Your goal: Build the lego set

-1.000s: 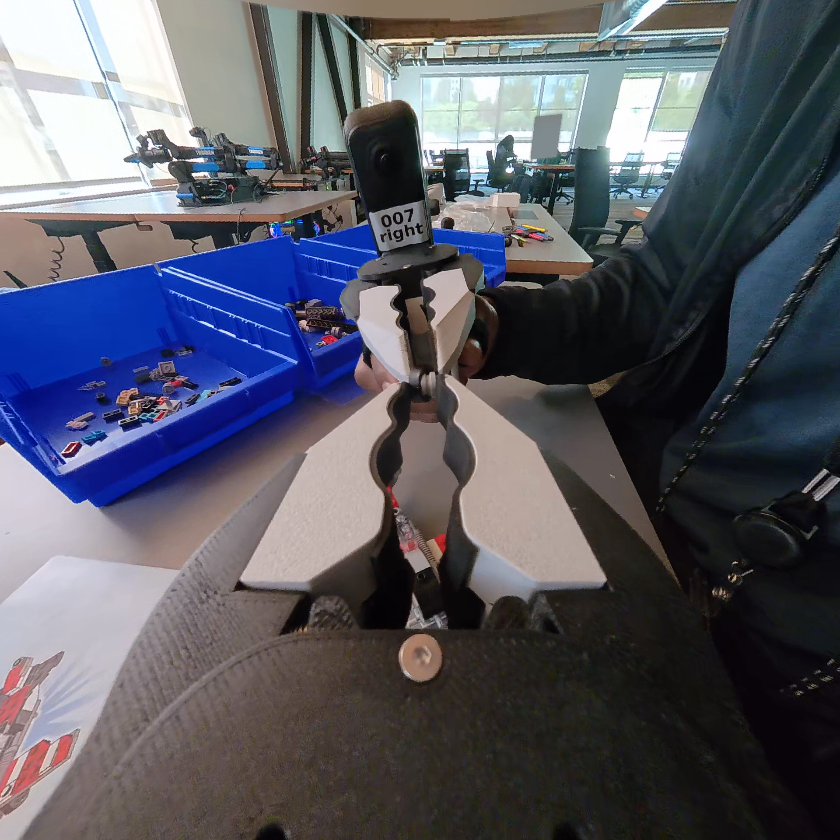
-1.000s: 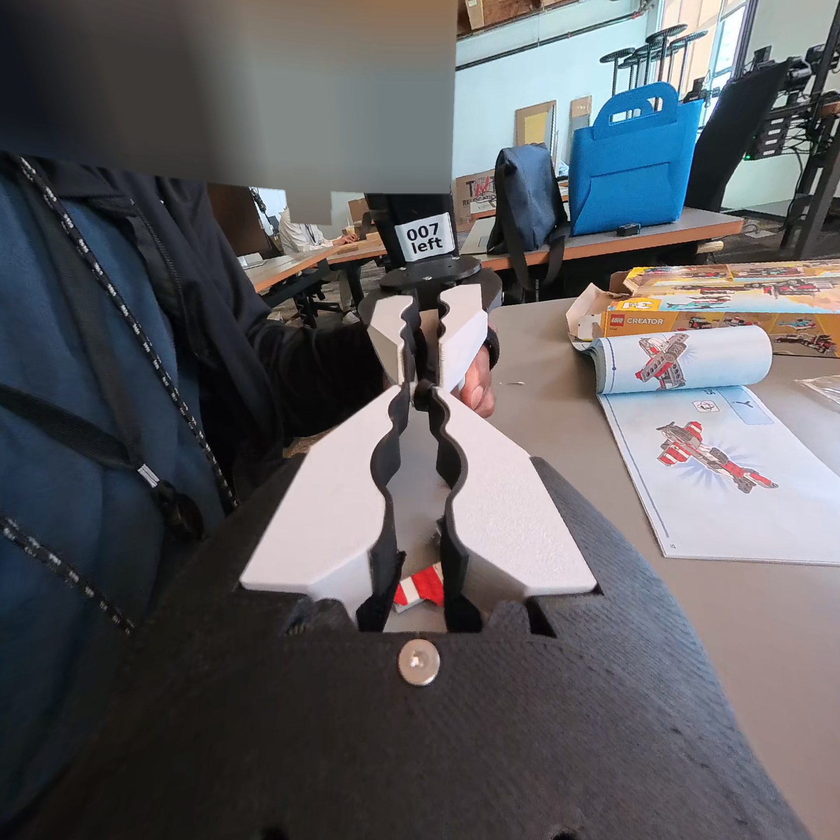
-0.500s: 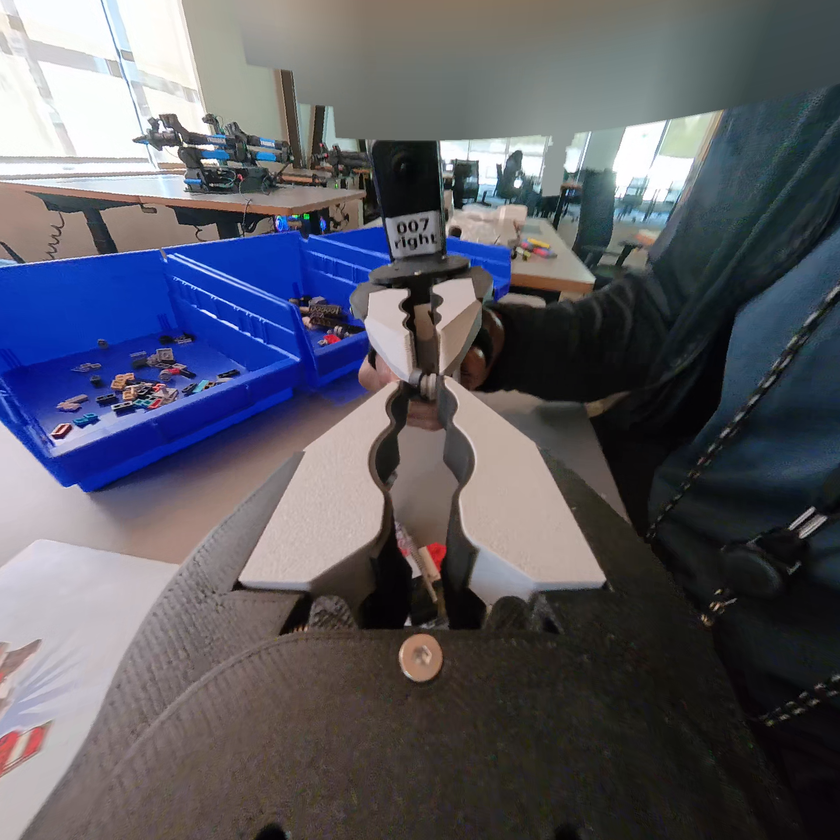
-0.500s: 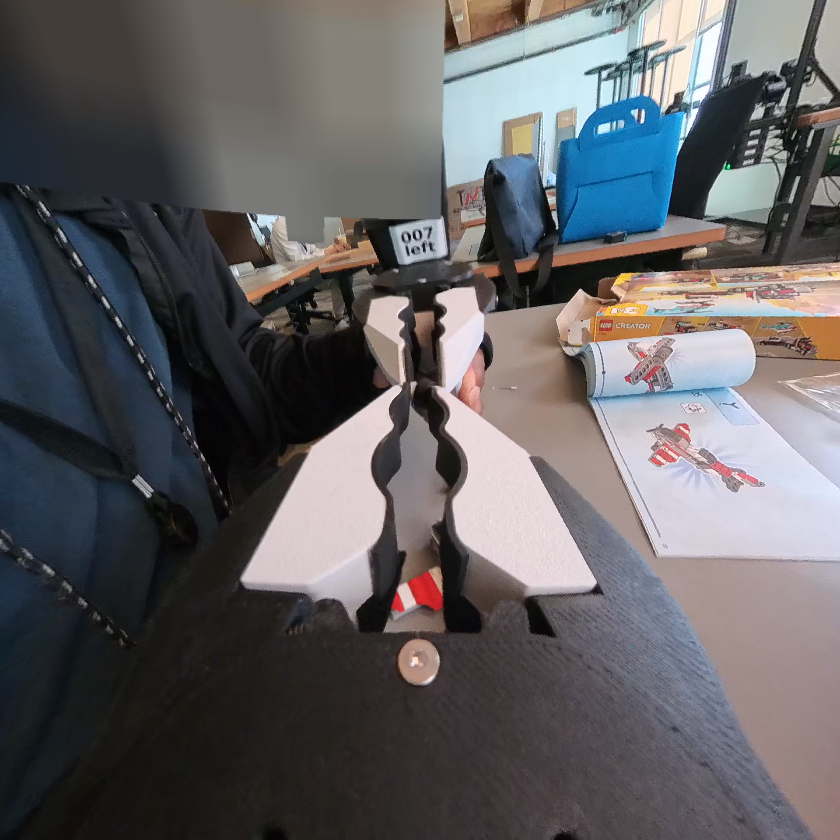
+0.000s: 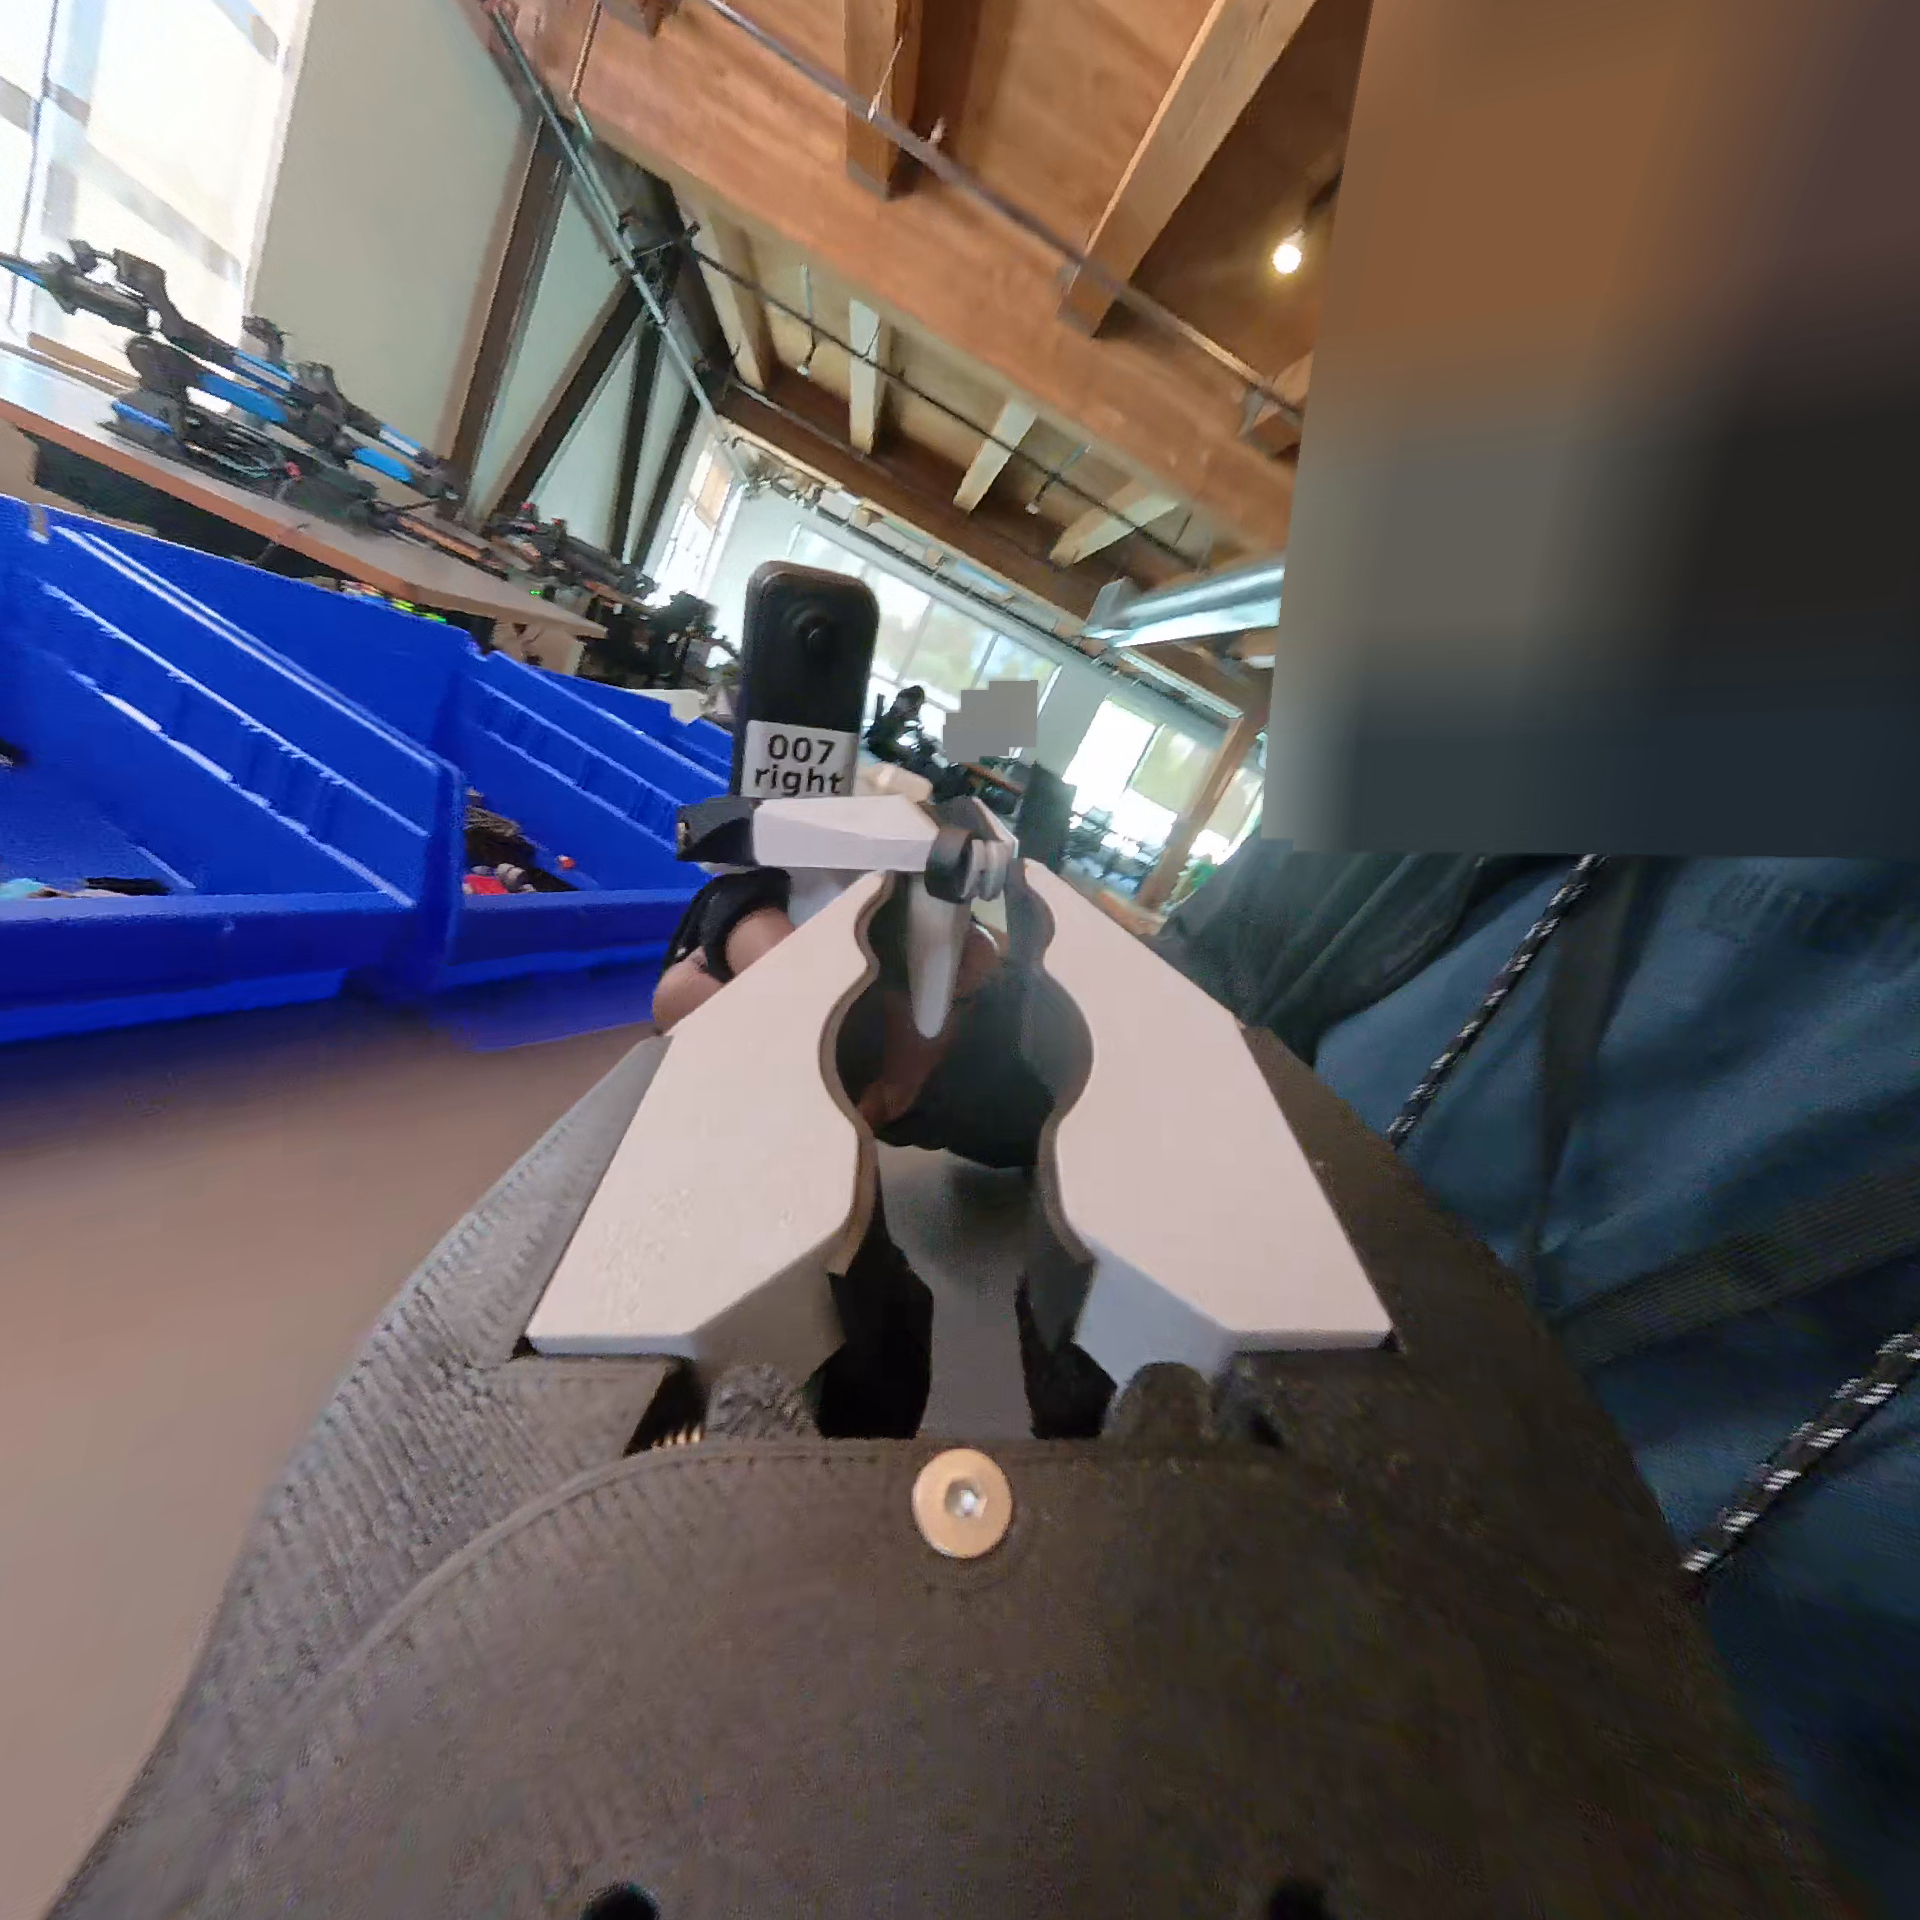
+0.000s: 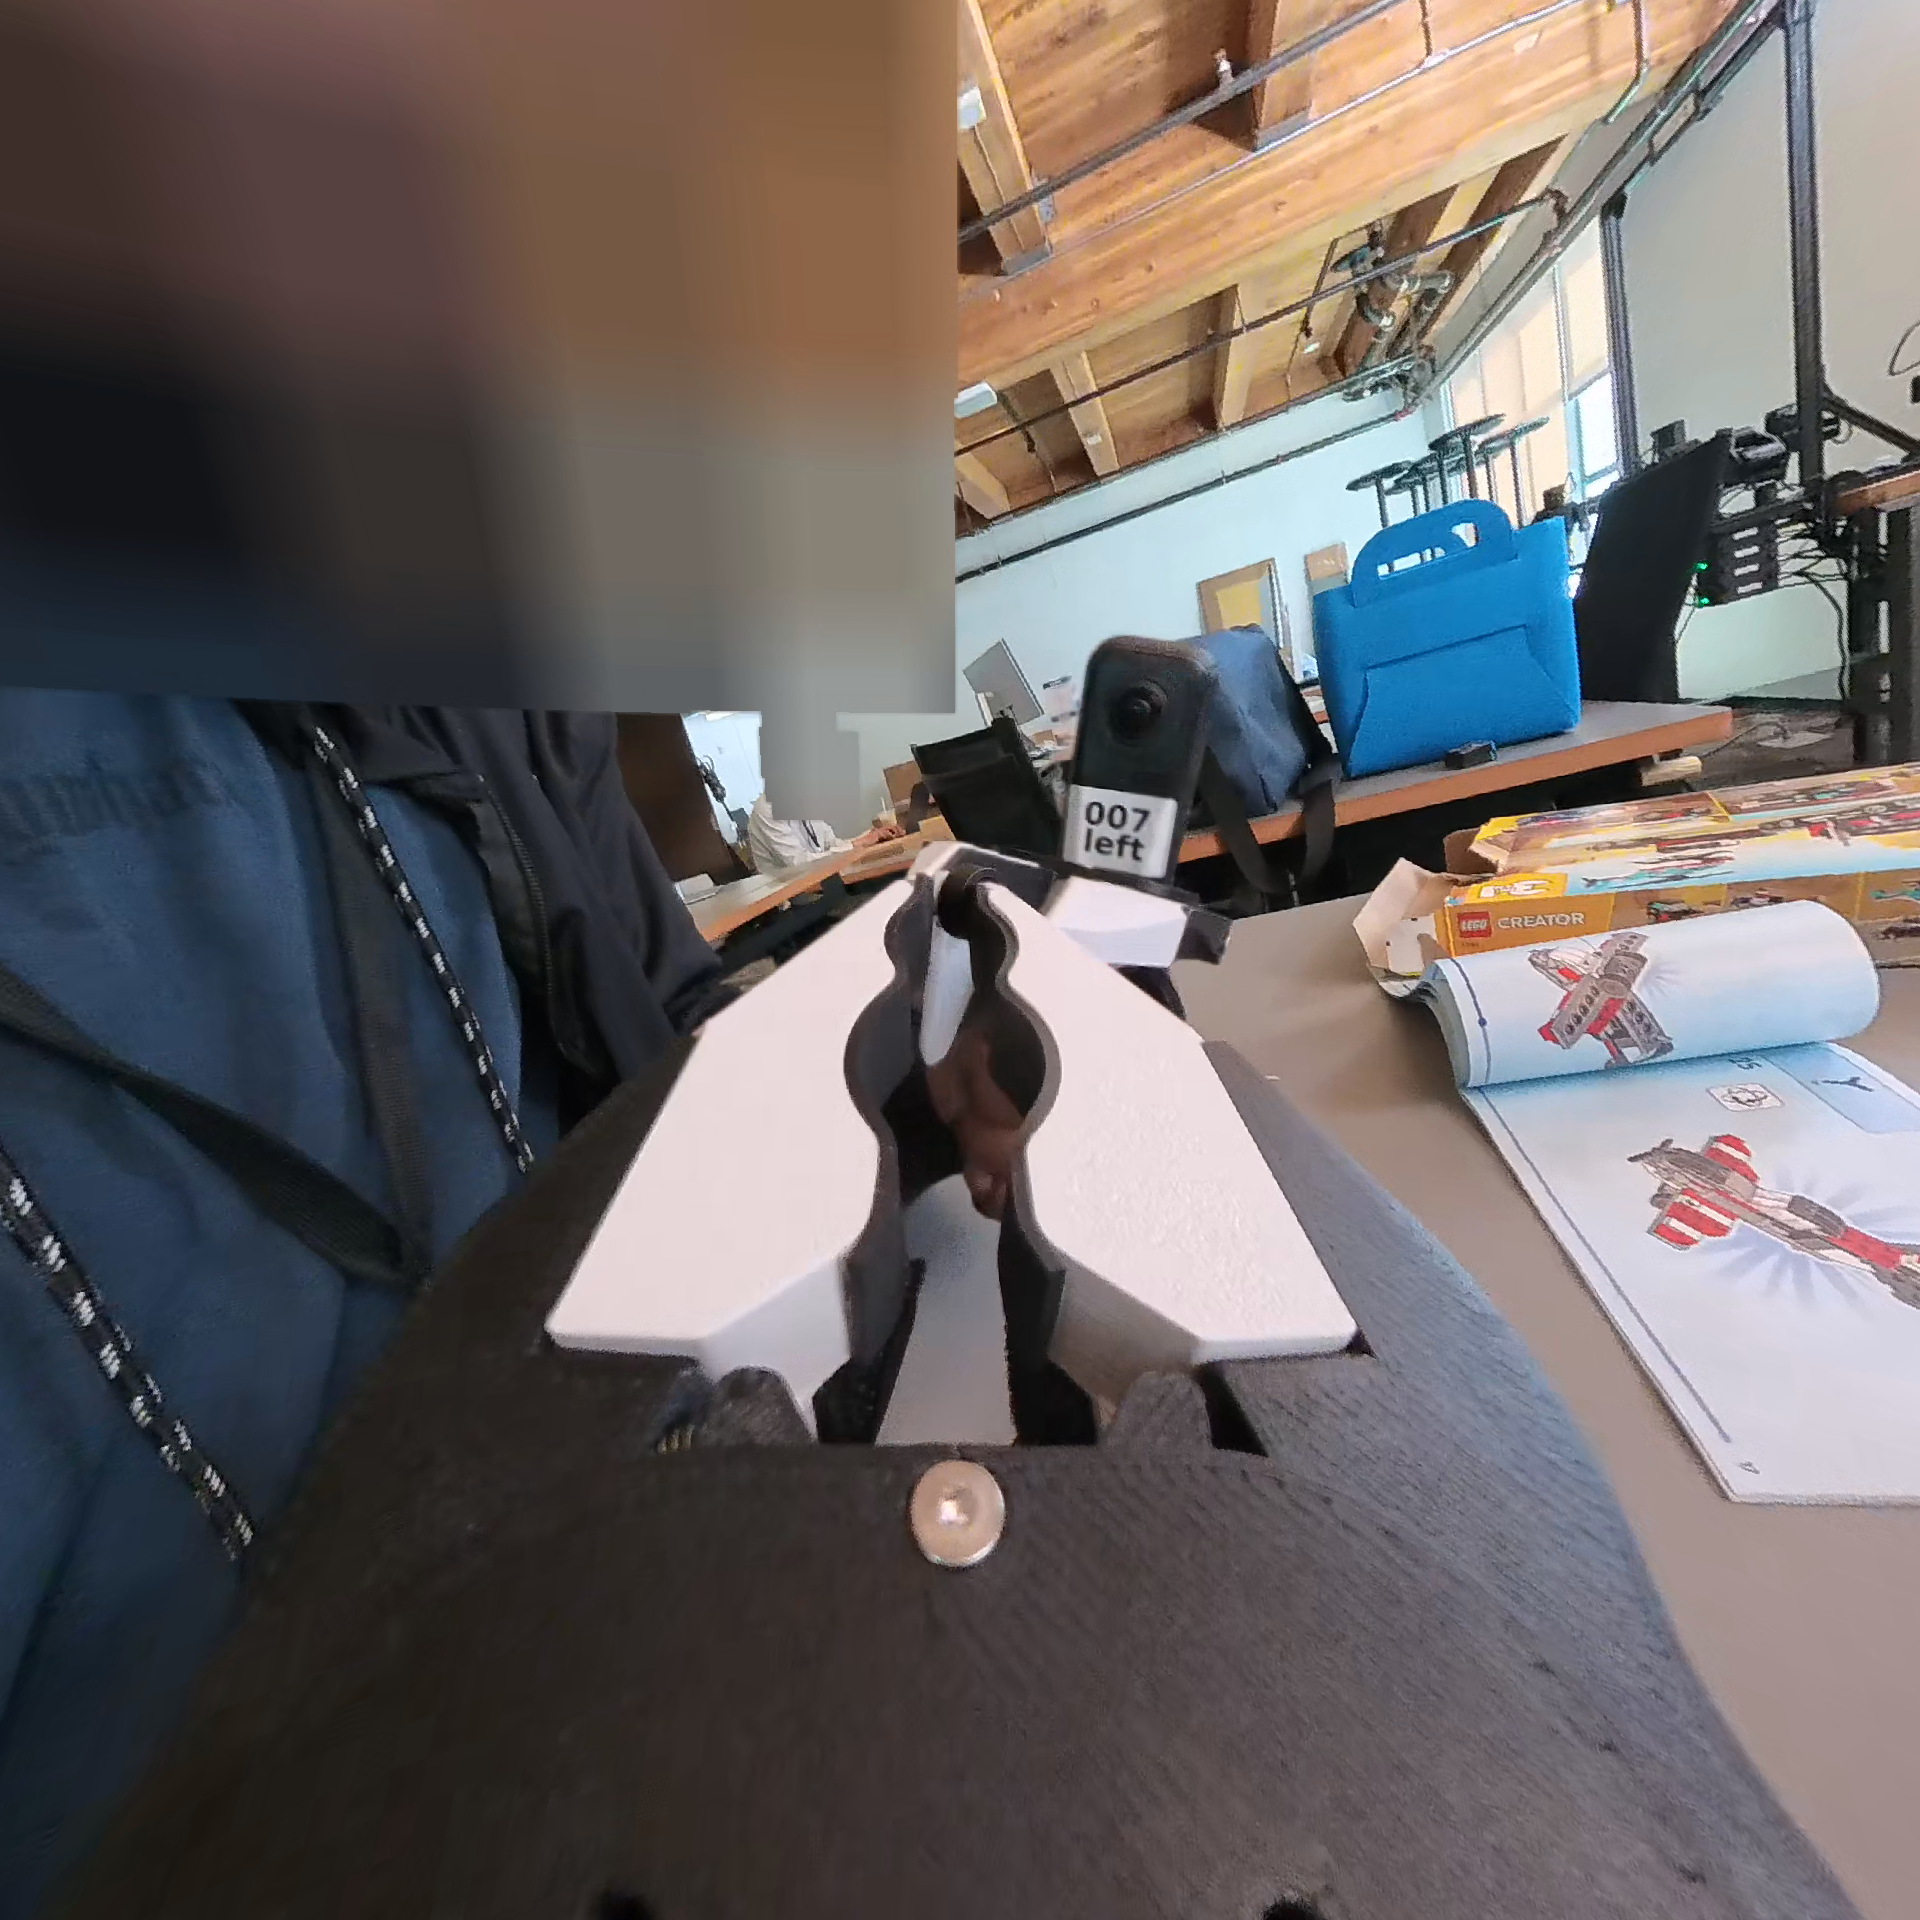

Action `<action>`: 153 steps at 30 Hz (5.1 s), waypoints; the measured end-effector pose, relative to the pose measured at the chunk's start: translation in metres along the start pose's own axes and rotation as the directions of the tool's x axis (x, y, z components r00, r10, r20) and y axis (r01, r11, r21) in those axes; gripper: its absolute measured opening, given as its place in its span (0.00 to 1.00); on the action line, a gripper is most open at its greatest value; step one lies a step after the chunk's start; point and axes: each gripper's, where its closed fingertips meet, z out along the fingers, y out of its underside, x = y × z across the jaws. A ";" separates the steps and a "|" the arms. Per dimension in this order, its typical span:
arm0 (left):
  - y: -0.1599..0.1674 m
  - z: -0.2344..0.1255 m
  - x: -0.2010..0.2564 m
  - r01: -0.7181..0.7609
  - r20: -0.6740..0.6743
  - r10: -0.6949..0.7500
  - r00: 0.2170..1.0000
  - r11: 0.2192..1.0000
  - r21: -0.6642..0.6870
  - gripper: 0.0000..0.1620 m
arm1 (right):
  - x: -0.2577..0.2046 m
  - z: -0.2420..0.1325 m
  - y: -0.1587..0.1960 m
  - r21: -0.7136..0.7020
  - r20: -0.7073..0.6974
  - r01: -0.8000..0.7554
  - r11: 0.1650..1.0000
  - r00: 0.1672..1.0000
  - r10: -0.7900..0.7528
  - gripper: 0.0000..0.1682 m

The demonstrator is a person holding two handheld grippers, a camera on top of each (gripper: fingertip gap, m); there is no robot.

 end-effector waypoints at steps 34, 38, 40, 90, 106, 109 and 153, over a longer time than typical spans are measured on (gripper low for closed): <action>-0.001 -0.006 -0.014 -0.073 0.142 0.084 0.986 0.994 -0.082 0.08 | 0.020 -0.006 0.003 -0.151 -0.142 -0.029 0.988 0.990 0.008 0.12; 0.006 -0.011 -0.026 -0.155 0.242 0.203 0.949 0.967 -0.201 0.08 | 0.023 -0.005 0.009 -0.198 -0.164 -0.028 0.980 0.986 -0.005 0.11; 0.009 -0.013 -0.031 -0.177 0.276 0.243 0.930 0.953 -0.245 0.08 | 0.027 -0.005 0.015 -0.229 -0.186 -0.025 0.973 0.982 -0.018 0.11; -0.043 -0.023 -0.058 0.521 -0.080 -0.593 0.801 0.625 0.582 0.08 | 0.058 -0.016 -0.009 0.009 -0.540 0.142 0.990 0.834 -0.115 0.16; -0.021 0.037 -0.031 0.667 -0.224 -0.673 0.705 0.522 0.532 0.08 | 0.033 -0.026 -0.025 -0.158 -0.560 0.374 0.914 0.728 -0.395 0.12; -0.021 0.039 -0.029 0.679 -0.242 -0.676 0.696 0.510 0.528 0.09 | 0.030 -0.028 -0.026 -0.172 -0.540 0.383 0.907 0.734 -0.412 0.10; -0.012 0.040 0.018 0.257 -0.039 -0.254 0.966 0.963 0.080 0.09 | -0.026 -0.023 -0.019 -0.153 -0.135 -0.112 0.982 0.987 0.092 0.05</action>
